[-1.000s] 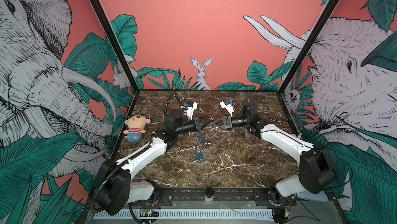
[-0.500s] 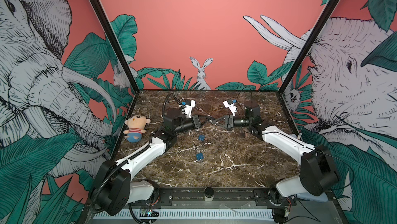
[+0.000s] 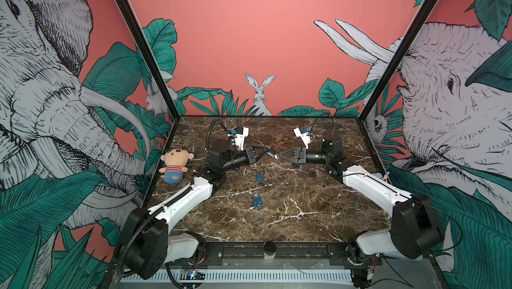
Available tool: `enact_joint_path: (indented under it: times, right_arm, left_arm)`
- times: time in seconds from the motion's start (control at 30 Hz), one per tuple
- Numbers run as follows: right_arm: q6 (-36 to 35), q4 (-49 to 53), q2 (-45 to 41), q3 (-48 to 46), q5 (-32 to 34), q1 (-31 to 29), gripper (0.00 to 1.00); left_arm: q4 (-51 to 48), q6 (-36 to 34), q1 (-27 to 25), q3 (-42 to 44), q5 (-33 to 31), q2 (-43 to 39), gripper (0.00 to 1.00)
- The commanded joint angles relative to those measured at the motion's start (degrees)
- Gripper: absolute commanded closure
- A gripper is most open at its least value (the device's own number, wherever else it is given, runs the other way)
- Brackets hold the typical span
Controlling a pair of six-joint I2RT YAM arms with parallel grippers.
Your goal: Lock with the key
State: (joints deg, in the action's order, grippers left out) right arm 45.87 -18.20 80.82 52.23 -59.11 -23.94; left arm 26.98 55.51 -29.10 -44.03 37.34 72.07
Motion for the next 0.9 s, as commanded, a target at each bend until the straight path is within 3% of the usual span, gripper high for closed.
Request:
enact_joint_path:
  times: [0.0,0.13,0.73,0.87]
  right_arm:
    - [0.6,-3.8,1.0,1.7,-1.7,-0.1,0.57]
    - [0.6,-4.0,1.6,2.4,-2.8,-0.9,0.59]
    - [-1.1,-1.6,1.4,2.7,-3.3,-2.2,1.00]
    - [-1.0,-1.5,1.2,2.3,-3.3,-2.2,1.00]
  left_arm:
    - [4.5,1.3,0.3,-1.5,1.2,-1.4,1.00]
    - [4.8,1.6,0.3,-1.7,1.3,-1.0,1.00]
    - [5.8,2.3,0.8,-1.4,-0.2,-0.7,1.00]
    - [7.3,3.4,2.0,-0.6,-0.4,-1.4,1.00]
